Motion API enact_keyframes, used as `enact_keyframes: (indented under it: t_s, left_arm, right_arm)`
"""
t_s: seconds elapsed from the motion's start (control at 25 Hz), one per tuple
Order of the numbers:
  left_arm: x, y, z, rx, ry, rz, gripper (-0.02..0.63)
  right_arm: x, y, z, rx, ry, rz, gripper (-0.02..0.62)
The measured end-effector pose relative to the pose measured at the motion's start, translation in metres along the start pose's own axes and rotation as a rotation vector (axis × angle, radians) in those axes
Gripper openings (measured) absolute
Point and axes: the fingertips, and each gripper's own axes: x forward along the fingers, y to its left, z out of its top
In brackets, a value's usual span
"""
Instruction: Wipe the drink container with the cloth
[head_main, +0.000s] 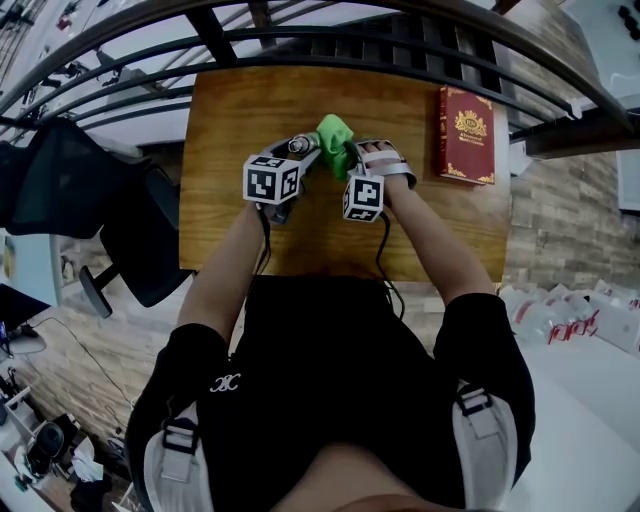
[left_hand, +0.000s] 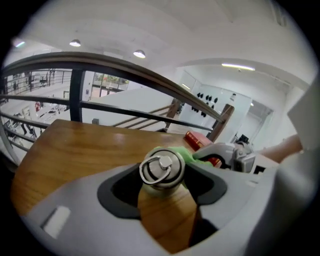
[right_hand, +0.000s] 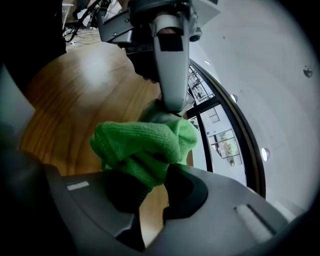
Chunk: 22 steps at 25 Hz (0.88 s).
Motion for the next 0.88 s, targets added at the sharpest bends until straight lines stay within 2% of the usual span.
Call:
enact_keyframes:
  t_s: [0.32, 0.52, 0.6, 0.88]
  left_arm:
    - [-0.007, 0.022, -0.002, -0.332, -0.037, 0.052, 0.314]
    - [-0.008, 0.030, -0.009, -0.587, -0.072, 0.023, 0.314]
    - [-0.009, 0.030, -0.011, -0.624, -0.075, 0.013, 0.314]
    - [-0.009, 0.025, -0.018, -0.649, -0.043, -0.013, 0.314]
  right_arm:
    - [-0.005, 0.014, 0.021, 0.023, -0.031, 0.025, 0.060]
    - [-0.009, 0.030, 0.046, 0.054, -0.083, 0.066, 0.060]
    - [-0.008, 0.039, 0.053, 0.067, -0.098, 0.090, 0.060]
    - [-0.003, 0.074, 0.082, 0.104, -0.202, 0.208, 0.060]
